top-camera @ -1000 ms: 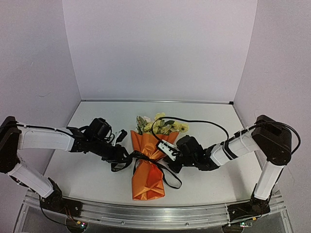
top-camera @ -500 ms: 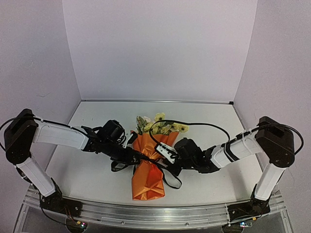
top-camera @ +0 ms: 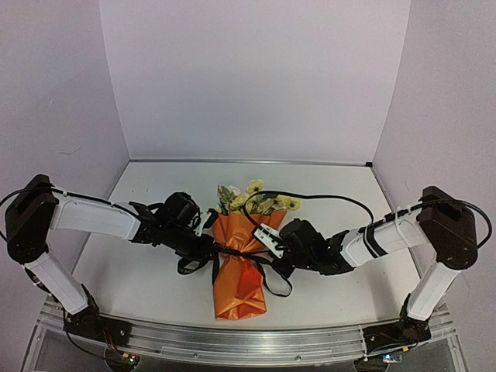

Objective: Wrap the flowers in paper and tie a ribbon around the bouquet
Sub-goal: Tie the ribbon around the folded bouquet.

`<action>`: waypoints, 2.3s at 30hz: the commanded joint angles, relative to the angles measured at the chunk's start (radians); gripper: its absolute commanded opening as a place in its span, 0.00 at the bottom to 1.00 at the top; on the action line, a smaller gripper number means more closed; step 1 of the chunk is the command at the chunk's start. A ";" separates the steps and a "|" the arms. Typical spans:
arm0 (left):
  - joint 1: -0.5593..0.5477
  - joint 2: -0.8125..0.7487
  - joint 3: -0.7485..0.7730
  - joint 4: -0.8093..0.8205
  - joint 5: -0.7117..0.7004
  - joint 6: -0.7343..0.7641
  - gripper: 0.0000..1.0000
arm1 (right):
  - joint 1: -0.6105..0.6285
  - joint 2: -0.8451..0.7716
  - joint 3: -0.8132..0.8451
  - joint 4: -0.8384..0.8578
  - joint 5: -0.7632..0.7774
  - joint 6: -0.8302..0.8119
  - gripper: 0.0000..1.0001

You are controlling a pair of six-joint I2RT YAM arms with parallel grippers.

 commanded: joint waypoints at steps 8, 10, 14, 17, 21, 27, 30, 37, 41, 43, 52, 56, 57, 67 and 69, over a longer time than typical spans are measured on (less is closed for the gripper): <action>0.000 -0.066 -0.022 -0.020 -0.052 -0.013 0.00 | 0.001 -0.071 0.048 -0.182 0.175 0.120 0.00; 0.000 -0.066 -0.024 -0.017 -0.047 -0.013 0.00 | 0.001 -0.078 0.045 -0.191 0.189 0.144 0.00; 0.000 -0.059 -0.020 -0.014 -0.034 -0.009 0.00 | 0.000 -0.086 0.047 -0.215 0.193 0.224 0.00; 0.000 -0.068 -0.012 -0.004 -0.020 -0.003 0.05 | 0.010 -0.083 0.055 -0.219 0.178 0.254 0.00; -0.001 -0.109 -0.007 0.008 0.000 0.021 0.27 | 0.034 -0.072 0.072 -0.219 0.149 0.286 0.00; -0.040 -0.126 0.078 -0.035 -0.014 0.064 0.48 | 0.052 -0.064 0.075 -0.207 0.101 0.347 0.00; -0.077 -0.081 0.136 -0.070 -0.046 0.070 0.49 | 0.051 -0.076 0.067 -0.201 0.082 0.373 0.00; -0.144 0.050 0.243 -0.104 -0.053 0.026 0.49 | 0.051 -0.097 0.037 -0.189 0.081 0.396 0.00; -0.156 0.112 0.282 -0.123 -0.067 0.011 0.49 | 0.052 -0.099 0.031 -0.183 0.086 0.400 0.00; -0.158 0.130 0.292 -0.127 -0.077 0.001 0.47 | 0.052 -0.102 0.028 -0.180 0.093 0.400 0.00; -0.164 0.145 0.294 -0.132 -0.096 -0.019 0.17 | 0.051 -0.106 0.022 -0.178 0.120 0.379 0.00; -0.164 0.123 0.274 -0.133 -0.111 -0.028 0.03 | 0.045 -0.109 0.013 -0.178 0.149 0.356 0.00; -0.164 0.120 0.270 -0.134 -0.112 -0.030 0.01 | 0.041 -0.110 0.009 -0.178 0.153 0.353 0.00; -0.164 0.083 0.216 -0.132 -0.116 -0.057 0.00 | -0.016 -0.116 -0.021 -0.190 0.156 0.350 0.00; -0.164 0.078 0.209 -0.132 -0.116 -0.059 0.00 | -0.025 -0.116 -0.025 -0.191 0.152 0.350 0.00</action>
